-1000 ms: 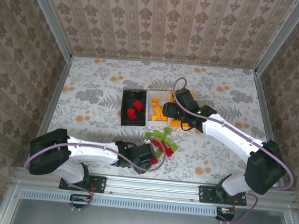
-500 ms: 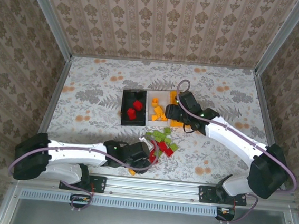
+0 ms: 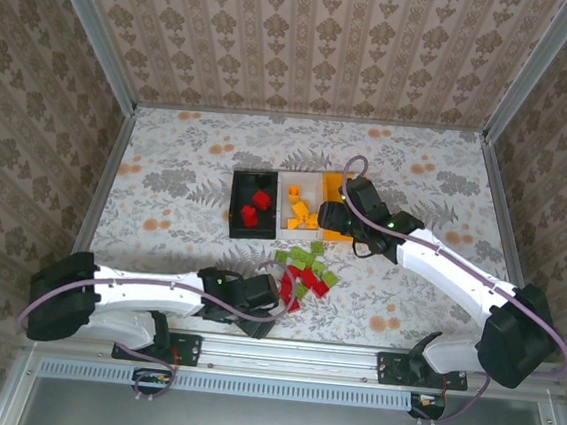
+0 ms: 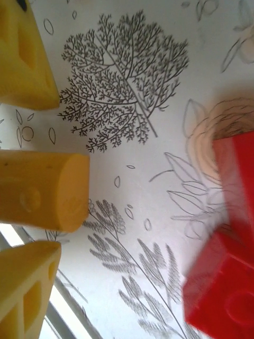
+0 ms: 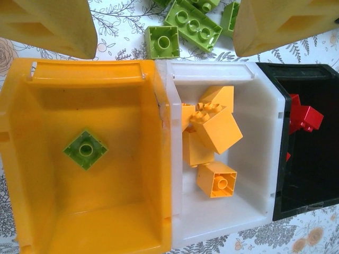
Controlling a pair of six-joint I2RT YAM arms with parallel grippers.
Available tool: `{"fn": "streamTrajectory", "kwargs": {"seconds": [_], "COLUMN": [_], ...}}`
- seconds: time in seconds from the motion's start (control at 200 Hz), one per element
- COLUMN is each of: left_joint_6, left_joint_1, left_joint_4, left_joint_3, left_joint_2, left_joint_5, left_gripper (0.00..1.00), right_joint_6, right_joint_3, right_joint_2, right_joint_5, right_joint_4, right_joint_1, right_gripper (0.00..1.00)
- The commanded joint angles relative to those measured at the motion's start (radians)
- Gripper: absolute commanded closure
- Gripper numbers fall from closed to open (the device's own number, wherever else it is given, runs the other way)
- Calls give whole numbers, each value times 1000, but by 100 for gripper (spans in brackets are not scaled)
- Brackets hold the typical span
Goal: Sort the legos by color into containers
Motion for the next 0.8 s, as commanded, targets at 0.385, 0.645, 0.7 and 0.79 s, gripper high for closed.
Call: {"fn": "streamTrajectory", "kwargs": {"seconds": [0.385,0.645,0.7,0.79], "left_joint_6": [-4,71,110,179], "left_joint_1": [-2,90,126,207], "left_joint_4": [-62,-104,-92,-34], "left_joint_3": [26,142,177,237], "left_joint_2": [46,-119,-136,-134], "left_joint_5": [-5,-87,-103,-103], "left_gripper": [65,67,67,67], "right_joint_6": [12,30,36,45], "right_joint_3": [-27,-58,-68,-87], "right_joint_2": [-45,-70,-78,-95], "right_joint_5": [17,20,21,20], "right_joint_4": [-3,6,5,10], "right_joint_1": [-33,-38,-38,-38], "right_gripper": [30,30,30,30]}}
